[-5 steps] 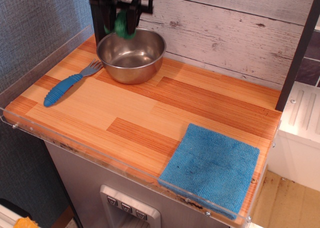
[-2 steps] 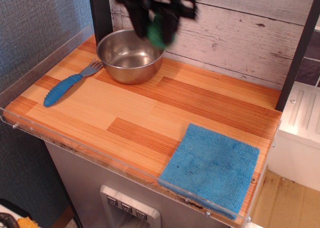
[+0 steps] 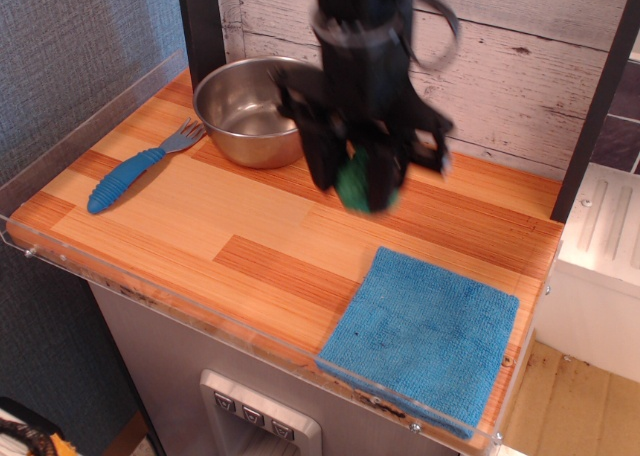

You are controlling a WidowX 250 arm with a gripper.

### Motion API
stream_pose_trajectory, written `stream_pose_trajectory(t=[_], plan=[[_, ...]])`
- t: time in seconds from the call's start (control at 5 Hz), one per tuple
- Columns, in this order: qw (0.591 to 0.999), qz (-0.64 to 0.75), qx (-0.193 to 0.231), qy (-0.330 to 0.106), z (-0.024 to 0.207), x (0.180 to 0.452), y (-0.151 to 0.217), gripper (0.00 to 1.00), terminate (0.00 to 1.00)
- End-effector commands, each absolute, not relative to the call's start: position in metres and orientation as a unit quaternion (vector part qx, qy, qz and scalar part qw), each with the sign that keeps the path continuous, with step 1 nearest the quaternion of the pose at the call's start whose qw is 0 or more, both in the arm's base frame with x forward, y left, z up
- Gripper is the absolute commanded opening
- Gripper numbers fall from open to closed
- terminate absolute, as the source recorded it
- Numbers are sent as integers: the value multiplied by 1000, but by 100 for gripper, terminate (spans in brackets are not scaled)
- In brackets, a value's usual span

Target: Put broccoli on towel

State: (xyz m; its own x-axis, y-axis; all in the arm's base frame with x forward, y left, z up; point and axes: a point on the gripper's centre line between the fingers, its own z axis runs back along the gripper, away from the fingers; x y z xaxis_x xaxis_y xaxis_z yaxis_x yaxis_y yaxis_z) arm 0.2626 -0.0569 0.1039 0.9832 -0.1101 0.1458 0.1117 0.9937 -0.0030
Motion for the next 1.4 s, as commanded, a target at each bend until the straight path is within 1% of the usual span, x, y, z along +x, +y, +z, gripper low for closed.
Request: stream_pose_trajectory(t=[0.0,0.2,0.4,0.6,0.8,1.0,1.2], plan=[[992,-125,-4,-31,77,236,-85,0,0],[990,-143,0,-20,71,232,-94,0,0],[990,-143,-5,-16,69,228,-94,0,0],[991,-135,-6,-13,71,228,-92,100,0],[991,-132,-12,-21,82,232,-89,100,0],[992,-116,-21,-36,100,240,-79,100,0],[997,-52,-16,-63,131,252,-46,100,0]])
